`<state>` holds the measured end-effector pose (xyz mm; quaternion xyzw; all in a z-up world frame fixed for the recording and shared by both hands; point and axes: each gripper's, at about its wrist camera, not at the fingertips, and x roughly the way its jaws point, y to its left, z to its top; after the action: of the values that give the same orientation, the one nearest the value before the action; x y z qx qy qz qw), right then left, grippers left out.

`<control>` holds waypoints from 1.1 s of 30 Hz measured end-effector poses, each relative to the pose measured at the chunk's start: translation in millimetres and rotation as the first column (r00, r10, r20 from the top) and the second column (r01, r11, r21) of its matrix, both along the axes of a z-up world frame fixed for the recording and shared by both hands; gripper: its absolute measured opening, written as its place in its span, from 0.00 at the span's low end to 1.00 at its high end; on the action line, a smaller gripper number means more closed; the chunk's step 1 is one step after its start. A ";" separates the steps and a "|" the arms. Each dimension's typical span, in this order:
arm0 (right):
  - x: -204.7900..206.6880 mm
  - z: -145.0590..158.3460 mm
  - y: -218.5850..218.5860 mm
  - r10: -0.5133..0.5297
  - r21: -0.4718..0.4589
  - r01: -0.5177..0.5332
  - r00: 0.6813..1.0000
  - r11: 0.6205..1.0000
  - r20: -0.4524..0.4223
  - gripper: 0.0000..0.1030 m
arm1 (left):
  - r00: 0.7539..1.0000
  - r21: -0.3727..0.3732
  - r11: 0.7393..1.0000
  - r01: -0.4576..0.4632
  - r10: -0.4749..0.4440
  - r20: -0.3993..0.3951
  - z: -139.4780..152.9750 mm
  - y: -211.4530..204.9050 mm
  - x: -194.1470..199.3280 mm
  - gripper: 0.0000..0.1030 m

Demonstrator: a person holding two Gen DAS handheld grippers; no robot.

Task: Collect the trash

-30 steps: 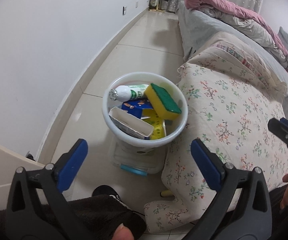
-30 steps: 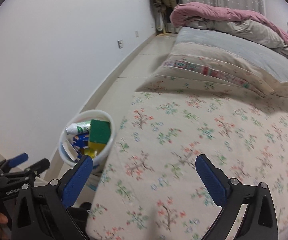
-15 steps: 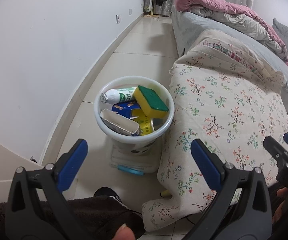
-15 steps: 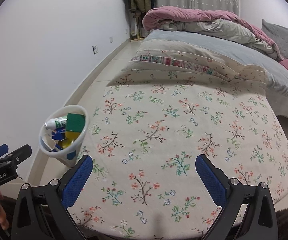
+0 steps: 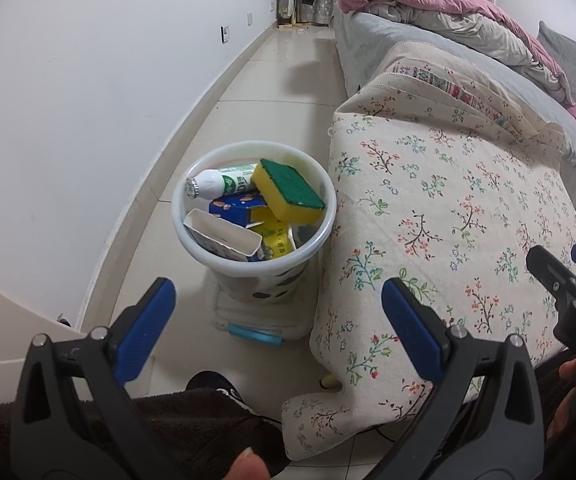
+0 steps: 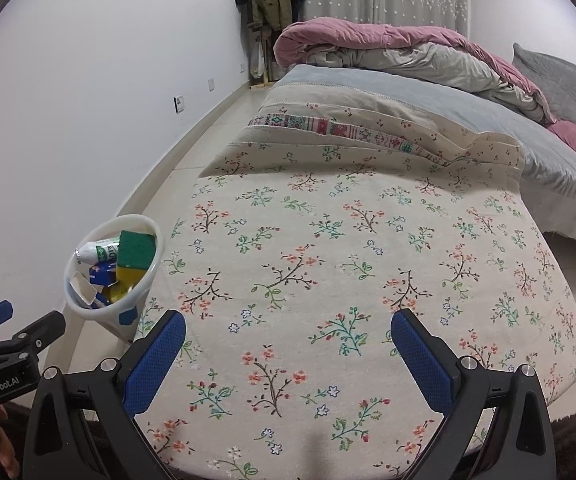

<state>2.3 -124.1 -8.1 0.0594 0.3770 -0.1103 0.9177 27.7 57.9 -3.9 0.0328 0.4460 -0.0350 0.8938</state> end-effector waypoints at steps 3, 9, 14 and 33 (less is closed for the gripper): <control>1.1 0.3 -0.1 0.006 0.002 -0.006 1.000 1.000 -0.003 1.00 | 1.000 -0.001 1.000 0.000 0.000 -0.003 -0.6 -0.9 -0.6 0.99; 0.3 0.3 0.7 0.005 0.005 -0.005 1.000 1.000 0.001 1.00 | 1.000 0.001 1.000 -0.001 0.001 -0.006 -0.6 -0.9 -0.4 0.99; -0.4 0.3 -0.2 0.004 0.010 -0.004 1.000 1.000 0.001 1.00 | 1.000 0.001 1.000 0.004 -0.004 -0.004 -0.8 -2.2 -1.9 0.99; 0.1 -0.6 -0.2 0.004 0.019 -0.004 1.000 1.000 -0.001 1.00 | 1.000 -0.001 1.000 0.010 -0.010 -0.006 0.0 -4.9 -4.2 0.99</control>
<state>2.3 -124.3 -8.6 0.0673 0.3786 -0.1048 0.9171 23.6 53.0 -3.9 0.0344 0.4483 -0.0400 0.8923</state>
